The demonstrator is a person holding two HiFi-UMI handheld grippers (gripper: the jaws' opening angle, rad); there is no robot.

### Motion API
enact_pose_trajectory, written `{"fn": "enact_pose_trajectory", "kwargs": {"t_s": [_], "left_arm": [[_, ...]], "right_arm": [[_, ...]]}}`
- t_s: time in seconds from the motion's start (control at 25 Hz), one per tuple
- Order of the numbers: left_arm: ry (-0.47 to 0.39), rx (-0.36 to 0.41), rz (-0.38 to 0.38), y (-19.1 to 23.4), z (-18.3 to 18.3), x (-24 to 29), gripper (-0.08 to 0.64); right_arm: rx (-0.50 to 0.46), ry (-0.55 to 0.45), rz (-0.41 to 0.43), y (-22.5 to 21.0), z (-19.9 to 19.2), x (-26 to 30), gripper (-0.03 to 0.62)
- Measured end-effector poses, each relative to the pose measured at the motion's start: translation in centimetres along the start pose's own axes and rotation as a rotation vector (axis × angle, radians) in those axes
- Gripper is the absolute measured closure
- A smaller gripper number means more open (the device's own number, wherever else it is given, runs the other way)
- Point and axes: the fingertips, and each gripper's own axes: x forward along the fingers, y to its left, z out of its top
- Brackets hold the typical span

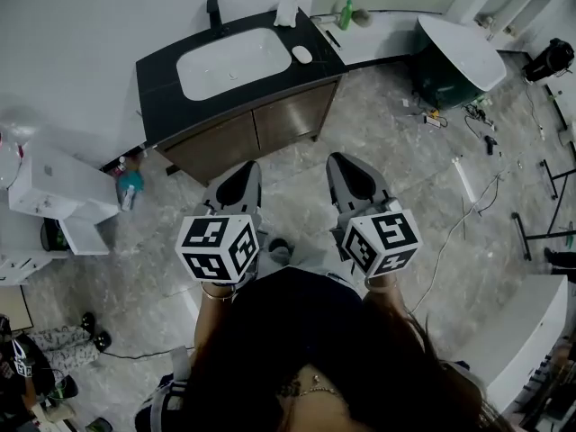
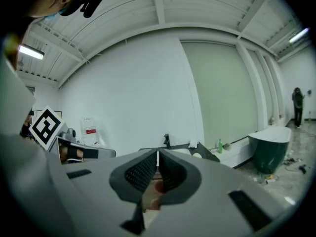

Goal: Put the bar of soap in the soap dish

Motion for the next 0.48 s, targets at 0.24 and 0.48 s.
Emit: {"fn": "enact_pose_trajectory", "kwargs": {"t_s": [0.24, 0.48], "left_arm": [[0.026, -0.010, 0.003, 2.5, 0.8, 4.6, 0.561], [0.031, -0.008, 0.014, 5.7, 2.8, 11.5, 0.561]], "right_arm": [[0.032, 0.028, 0.012, -2.5, -0.4, 4.6, 0.574], [0.044, 0.024, 0.008, -7.2, 0.3, 12.2, 0.574]]}}
